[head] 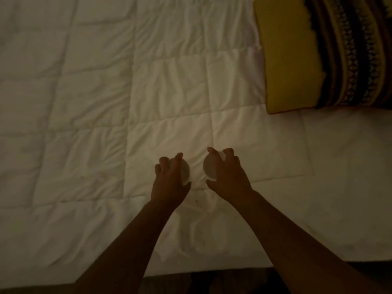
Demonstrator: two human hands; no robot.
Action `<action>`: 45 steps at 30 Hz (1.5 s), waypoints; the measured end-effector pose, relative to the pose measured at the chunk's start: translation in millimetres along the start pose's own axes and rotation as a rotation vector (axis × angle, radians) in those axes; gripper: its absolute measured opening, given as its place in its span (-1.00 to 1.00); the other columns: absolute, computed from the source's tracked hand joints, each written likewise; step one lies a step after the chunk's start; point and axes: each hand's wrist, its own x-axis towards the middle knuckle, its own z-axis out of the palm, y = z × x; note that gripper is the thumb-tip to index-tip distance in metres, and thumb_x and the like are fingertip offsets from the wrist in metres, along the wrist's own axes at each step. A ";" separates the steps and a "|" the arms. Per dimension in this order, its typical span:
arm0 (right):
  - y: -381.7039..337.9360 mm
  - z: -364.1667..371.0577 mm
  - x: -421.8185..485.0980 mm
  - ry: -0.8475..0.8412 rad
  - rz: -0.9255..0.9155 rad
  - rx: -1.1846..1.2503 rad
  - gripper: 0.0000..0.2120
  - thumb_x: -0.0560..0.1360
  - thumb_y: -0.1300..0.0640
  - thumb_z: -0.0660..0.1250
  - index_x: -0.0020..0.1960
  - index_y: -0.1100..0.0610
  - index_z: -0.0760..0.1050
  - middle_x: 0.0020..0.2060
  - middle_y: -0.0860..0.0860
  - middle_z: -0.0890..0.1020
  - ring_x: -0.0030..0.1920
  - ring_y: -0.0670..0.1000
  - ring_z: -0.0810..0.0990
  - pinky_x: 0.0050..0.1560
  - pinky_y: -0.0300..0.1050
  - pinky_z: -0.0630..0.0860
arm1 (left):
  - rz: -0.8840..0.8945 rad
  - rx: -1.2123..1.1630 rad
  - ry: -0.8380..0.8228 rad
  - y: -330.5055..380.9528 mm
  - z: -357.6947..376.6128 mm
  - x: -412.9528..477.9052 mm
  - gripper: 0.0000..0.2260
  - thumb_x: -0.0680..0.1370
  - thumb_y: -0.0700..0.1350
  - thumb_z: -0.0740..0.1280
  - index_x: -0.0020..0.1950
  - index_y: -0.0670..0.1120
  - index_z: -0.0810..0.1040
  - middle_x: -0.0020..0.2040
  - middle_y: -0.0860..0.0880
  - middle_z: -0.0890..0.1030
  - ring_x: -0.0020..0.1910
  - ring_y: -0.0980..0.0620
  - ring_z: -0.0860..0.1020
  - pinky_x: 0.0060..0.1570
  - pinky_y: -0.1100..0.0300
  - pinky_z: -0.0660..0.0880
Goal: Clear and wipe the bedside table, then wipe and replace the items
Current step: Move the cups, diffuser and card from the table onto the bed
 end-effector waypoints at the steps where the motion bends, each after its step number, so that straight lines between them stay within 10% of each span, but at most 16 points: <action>1: -3.9 8.3 3.4 -0.012 -0.017 -0.028 -0.16 0.36 -0.02 0.47 0.51 -0.08 0.08 0.32 0.12 0.23 0.24 0.15 0.35 0.07 0.03 0.55 | -0.015 -0.001 -0.011 -6.6 3.5 2.2 -0.16 0.32 -0.01 0.53 0.45 0.10 0.10 0.32 -0.12 0.21 0.27 -0.20 0.31 0.08 -0.08 0.50; 14: 12.2 2.5 -20.7 -0.053 0.023 -0.011 0.07 0.31 -0.23 0.47 0.55 -0.08 -0.18 0.51 0.12 0.04 0.45 0.18 0.17 0.22 0.12 0.50 | 0.034 0.101 -0.032 6.7 -11.0 -8.4 -0.11 0.35 0.17 0.45 0.51 0.08 -0.01 0.47 -0.14 0.12 0.46 -0.17 0.13 0.32 -0.22 0.31; 22: 86.1 -59.6 -101.1 -0.040 0.184 0.131 -0.35 0.52 -0.13 0.29 0.49 0.04 0.12 0.33 0.08 0.39 0.28 0.09 0.45 0.20 0.01 0.49 | 0.226 0.121 -0.028 116.2 -7.0 -53.2 -0.43 0.44 0.04 0.41 0.38 -0.04 0.30 0.27 -0.08 0.40 0.22 -0.10 0.41 0.19 0.02 0.46; 33: 276.5 -94.8 -325.2 0.167 0.659 0.398 -0.74 0.59 -0.03 0.17 0.22 0.06 0.41 0.07 0.00 0.58 0.10 0.04 0.56 0.14 -0.07 0.50 | 0.664 0.208 -0.527 358.0 141.4 -172.9 -0.61 0.55 0.16 0.20 0.31 0.01 0.37 0.16 0.01 0.52 0.10 -0.01 0.53 0.03 0.16 0.43; 45: 412.6 -42.1 -598.2 0.526 1.267 0.621 -0.73 0.54 -0.01 0.27 0.16 0.10 0.47 -0.04 0.07 0.63 -0.01 0.08 0.60 -0.04 -0.08 0.53 | 1.226 0.337 -0.831 525.6 309.8 -386.6 -0.62 0.55 0.08 0.28 0.29 -0.07 0.42 0.04 -0.07 0.59 0.04 -0.04 0.55 -0.01 0.14 0.43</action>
